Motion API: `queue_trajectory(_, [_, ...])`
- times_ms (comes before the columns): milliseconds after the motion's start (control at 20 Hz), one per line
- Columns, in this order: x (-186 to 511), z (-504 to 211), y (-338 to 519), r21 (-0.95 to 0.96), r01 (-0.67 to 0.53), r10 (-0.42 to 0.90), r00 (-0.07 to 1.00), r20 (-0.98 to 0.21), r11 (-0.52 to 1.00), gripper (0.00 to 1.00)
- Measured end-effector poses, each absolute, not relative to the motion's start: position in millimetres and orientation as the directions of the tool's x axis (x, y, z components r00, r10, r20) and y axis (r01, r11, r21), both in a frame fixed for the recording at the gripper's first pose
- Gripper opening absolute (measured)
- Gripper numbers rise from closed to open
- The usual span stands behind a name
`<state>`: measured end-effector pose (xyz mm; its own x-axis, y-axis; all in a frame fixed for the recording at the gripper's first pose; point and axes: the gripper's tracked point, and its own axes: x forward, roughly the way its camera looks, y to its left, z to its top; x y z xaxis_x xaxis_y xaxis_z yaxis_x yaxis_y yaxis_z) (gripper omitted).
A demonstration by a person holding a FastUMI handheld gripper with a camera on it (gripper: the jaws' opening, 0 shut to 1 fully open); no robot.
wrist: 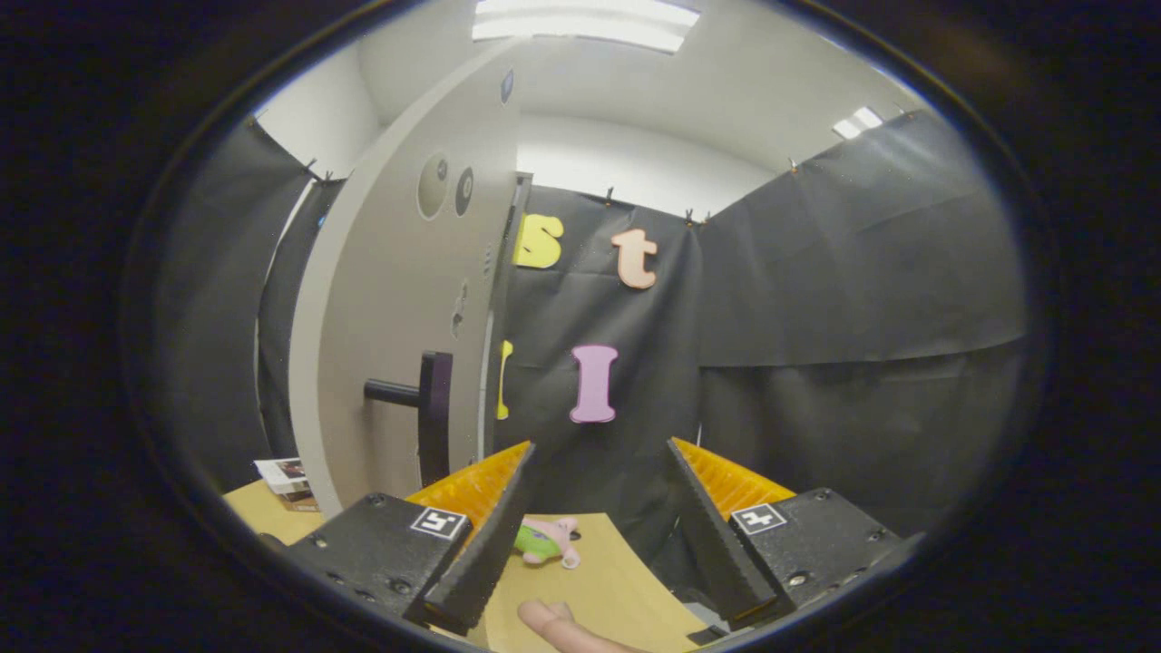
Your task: Open the shoe cabinet door, grab the shoes and put them into the shoe cabinet, then close the shoe cabinet door.
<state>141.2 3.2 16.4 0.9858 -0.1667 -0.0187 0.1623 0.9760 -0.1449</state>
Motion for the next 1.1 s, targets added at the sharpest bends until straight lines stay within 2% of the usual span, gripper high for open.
queue_trajectory(250, [142, 15, 53, -0.136, 0.140, -0.143, 0.990, -0.010, 0.981, 0.91])
queue_trajectory(650, [144, 12, 105, -0.049, 0.222, -0.221, 0.975, 0.023, 0.974, 0.91])
queue_trajectory(1000, [171, -19, 150, -0.042, 0.186, -0.189, 0.977, -0.095, 0.982, 0.91])
queue_trajectory(1100, [178, -24, 169, -0.082, 0.172, -0.179, 0.979, -0.093, 0.982, 0.92])
